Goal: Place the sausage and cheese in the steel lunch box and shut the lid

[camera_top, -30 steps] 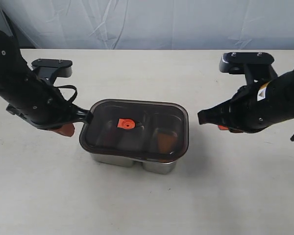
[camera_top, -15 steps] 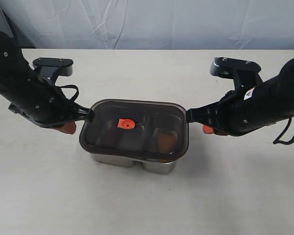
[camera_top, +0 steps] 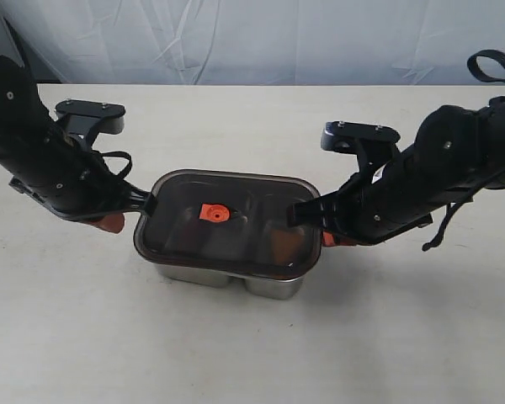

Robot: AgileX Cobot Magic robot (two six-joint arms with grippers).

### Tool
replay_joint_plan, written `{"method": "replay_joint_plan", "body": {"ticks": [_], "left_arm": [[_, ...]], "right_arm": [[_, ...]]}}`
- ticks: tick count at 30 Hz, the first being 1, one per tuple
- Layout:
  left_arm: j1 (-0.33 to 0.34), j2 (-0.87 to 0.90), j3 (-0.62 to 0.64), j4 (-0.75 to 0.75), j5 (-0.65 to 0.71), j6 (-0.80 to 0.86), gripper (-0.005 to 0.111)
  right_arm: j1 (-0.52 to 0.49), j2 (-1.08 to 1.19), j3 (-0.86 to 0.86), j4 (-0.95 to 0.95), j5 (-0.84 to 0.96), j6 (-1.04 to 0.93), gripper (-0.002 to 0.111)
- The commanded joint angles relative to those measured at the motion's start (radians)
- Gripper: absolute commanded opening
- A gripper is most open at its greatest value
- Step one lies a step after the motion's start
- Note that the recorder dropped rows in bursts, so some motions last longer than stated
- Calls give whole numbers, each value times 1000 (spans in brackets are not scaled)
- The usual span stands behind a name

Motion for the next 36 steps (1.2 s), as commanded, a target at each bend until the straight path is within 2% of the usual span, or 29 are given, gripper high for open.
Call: {"method": "replay_joint_plan", "body": {"ticks": [1, 28, 36], "left_arm": [[-6, 3, -5, 1, 0, 0, 0], [-6, 4, -5, 21, -96, 11, 0], [-6, 4, -5, -85, -110, 104, 0]], "right_arm": [[10, 5, -8, 4, 1, -7, -1], [10, 5, -8, -36, 68, 0, -1], [10, 5, -8, -36, 64, 0, -1]]}}
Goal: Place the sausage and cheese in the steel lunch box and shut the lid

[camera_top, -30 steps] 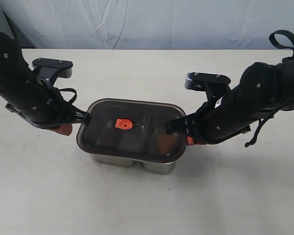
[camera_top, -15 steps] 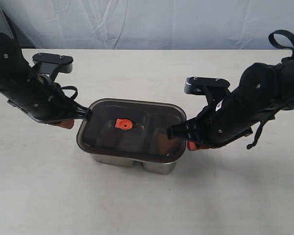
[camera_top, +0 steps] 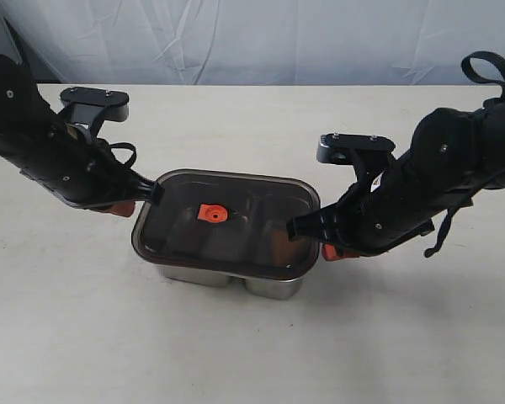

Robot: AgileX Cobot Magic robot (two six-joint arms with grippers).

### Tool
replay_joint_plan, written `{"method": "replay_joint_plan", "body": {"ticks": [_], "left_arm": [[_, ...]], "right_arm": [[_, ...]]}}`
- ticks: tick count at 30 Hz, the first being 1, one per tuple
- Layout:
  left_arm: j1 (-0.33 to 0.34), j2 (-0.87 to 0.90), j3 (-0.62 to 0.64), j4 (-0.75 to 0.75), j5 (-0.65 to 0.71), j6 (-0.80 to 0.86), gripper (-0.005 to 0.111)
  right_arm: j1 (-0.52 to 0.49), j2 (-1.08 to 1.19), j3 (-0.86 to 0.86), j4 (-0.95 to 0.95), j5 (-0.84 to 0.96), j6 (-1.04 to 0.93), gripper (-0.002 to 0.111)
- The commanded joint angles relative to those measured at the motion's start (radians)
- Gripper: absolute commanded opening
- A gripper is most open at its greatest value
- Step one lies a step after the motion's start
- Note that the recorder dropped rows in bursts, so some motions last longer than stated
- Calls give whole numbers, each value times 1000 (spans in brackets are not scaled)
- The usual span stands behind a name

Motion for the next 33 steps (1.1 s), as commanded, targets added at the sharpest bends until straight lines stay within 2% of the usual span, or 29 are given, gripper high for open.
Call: {"method": "replay_joint_plan", "body": {"ticks": [1, 11, 15, 33], "left_arm": [[-6, 3, -5, -47, -16, 40, 0], [-6, 27, -5, -22, -32, 47, 0], [-6, 77, -5, -44, -30, 47, 0], [-6, 83, -5, -110, -58, 50, 0]], "right_arm": [[0, 2, -6, -11, -6, -3, -1], [0, 2, -6, -11, -6, -3, -1], [0, 2, -6, -8, -4, -3, -1], [0, 2, -6, -12, 0, -3, -1]]}}
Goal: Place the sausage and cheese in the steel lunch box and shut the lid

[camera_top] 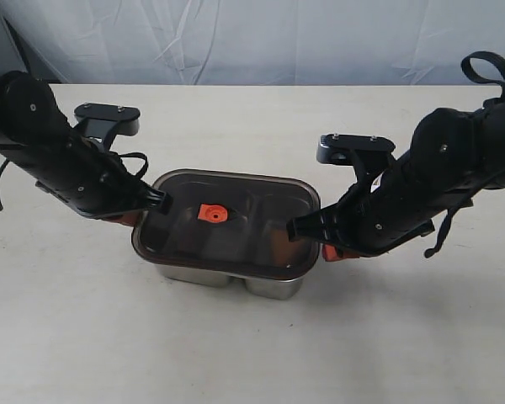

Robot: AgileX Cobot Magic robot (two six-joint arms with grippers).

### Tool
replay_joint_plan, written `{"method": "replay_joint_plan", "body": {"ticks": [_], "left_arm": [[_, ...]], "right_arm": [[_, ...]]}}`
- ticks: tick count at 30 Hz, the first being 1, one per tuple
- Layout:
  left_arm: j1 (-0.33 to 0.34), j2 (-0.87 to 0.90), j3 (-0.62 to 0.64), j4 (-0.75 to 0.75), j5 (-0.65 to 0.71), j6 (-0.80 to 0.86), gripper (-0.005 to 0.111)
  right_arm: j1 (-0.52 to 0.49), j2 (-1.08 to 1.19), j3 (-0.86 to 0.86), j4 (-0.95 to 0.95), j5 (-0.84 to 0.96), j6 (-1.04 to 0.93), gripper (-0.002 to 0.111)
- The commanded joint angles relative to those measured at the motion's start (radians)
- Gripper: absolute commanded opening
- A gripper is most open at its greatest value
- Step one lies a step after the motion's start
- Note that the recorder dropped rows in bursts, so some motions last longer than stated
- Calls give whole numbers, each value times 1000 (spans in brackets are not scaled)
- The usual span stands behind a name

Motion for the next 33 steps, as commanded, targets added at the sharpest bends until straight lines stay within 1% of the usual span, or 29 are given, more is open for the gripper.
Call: {"method": "replay_joint_plan", "body": {"ticks": [1, 9, 13, 15, 17, 21, 23, 24, 29, 33], "left_arm": [[-6, 4, -4, -44, -12, 2, 0], [-6, 4, -4, -43, -12, 2, 0], [-6, 4, -4, -14, -15, 2, 0], [-6, 4, -4, 25, -14, 0, 0], [-4, 4, -4, 77, 5, -4, 0], [16, -7, -4, 198, 13, -113, 0], [17, -25, -4, 218, 2, -131, 0], [17, -40, -4, 220, -8, -131, 0], [17, -125, -4, 209, -50, -131, 0], [17, -155, -4, 217, -25, -131, 0]], "right_arm": [[0, 2, -6, -11, -2, -3, -1], [-2, 2, -6, -30, 1, -3, -1], [-2, 2, -6, -42, 3, -3, -1], [-2, -5, -6, -69, 3, 24, -1], [-2, -27, -6, -128, 3, 80, -1], [-2, -108, -6, -350, 9, 281, -1], [-2, -149, -6, -437, 19, 352, -1], [-2, -168, -6, -450, 25, 362, -1], [2, -205, -6, -395, 26, 360, -1], [13, -205, -6, -375, 26, 358, -1]]}}
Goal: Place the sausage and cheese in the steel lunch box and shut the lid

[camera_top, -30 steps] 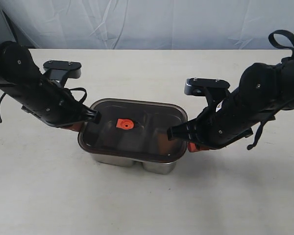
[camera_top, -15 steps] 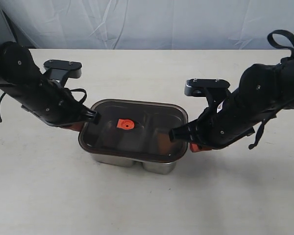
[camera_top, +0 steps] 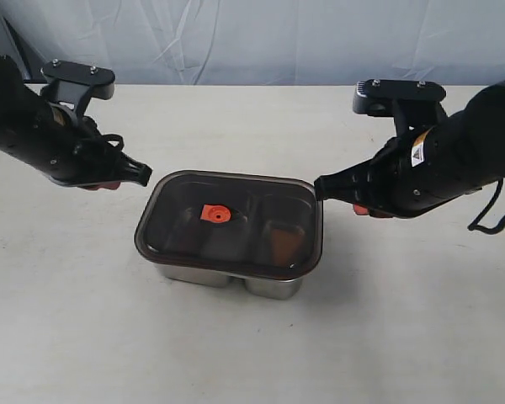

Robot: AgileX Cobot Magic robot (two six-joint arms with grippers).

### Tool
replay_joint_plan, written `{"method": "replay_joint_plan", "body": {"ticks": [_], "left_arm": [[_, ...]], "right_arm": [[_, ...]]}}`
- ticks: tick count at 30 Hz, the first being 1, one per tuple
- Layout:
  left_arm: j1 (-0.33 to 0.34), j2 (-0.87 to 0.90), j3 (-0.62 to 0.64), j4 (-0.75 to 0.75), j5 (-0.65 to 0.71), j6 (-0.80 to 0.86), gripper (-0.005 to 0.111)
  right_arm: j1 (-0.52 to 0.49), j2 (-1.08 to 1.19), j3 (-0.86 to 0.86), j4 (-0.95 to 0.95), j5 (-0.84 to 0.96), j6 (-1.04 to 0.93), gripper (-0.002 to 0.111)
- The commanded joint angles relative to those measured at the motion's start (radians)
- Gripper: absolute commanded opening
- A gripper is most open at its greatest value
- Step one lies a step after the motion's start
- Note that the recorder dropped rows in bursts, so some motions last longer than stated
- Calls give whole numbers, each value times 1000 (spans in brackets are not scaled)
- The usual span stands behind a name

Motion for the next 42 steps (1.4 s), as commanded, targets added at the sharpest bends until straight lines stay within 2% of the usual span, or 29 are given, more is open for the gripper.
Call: {"method": "replay_joint_plan", "body": {"ticks": [1, 8, 11, 17, 21, 27, 32, 42], "left_arm": [[0, -35, -2, 2, 21, -8, 0], [0, -43, -2, -50, 76, -3, 0], [-13, -43, -2, -130, 89, 93, 0], [-81, -43, -2, -305, 97, 275, 0], [-112, -43, -2, -307, 97, 280, 0], [-112, -41, -2, -305, 111, 281, 0], [-112, 44, -2, -296, 139, 281, 0], [-112, 161, -2, -272, 174, 276, 0]], "right_arm": [[14, -7, -4, 30, 6, 2, -1], [68, -7, -4, 52, 6, 2, -1], [68, -7, -4, 58, -30, 2, -1], [68, -5, -4, 77, -118, 2, -1], [68, 28, -32, 81, -138, 2, -1], [77, 151, -130, 103, -103, -13, -1], [125, 246, -194, 125, -94, -24, -1], [125, 337, -194, 140, -46, -24, -1]]}}
